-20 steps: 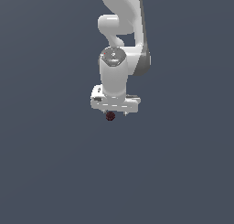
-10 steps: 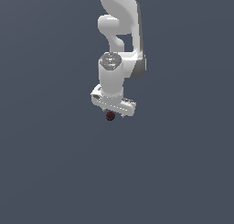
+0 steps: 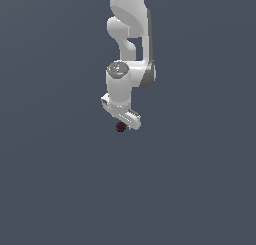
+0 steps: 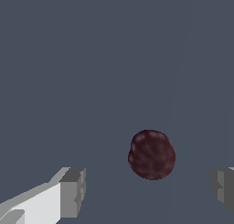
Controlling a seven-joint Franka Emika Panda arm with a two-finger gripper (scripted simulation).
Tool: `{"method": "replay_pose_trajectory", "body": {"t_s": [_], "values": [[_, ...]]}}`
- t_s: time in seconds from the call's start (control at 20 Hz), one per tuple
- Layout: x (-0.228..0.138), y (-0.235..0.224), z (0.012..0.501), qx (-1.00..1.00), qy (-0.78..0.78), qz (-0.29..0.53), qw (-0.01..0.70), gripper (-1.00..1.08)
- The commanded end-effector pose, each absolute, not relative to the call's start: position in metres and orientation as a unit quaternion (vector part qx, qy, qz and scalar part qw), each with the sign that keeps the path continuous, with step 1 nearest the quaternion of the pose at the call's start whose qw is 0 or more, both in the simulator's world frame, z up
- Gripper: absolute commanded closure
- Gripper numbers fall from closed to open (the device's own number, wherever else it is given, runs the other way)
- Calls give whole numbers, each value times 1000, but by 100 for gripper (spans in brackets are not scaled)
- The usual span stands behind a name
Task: Pick up the object and move it to a goal position.
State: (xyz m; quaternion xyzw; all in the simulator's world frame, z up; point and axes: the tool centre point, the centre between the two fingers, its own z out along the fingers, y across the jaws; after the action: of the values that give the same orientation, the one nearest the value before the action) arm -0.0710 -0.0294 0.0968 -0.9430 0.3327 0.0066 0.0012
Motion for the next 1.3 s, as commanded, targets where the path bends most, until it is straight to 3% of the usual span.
{"method": "replay_pose_trajectory", "body": {"t_s": [0.0, 1.25], "values": [[-77, -32, 91, -932, 363, 5, 1, -92], [-94, -39, 50, -901, 434, 0, 0, -92]]}}
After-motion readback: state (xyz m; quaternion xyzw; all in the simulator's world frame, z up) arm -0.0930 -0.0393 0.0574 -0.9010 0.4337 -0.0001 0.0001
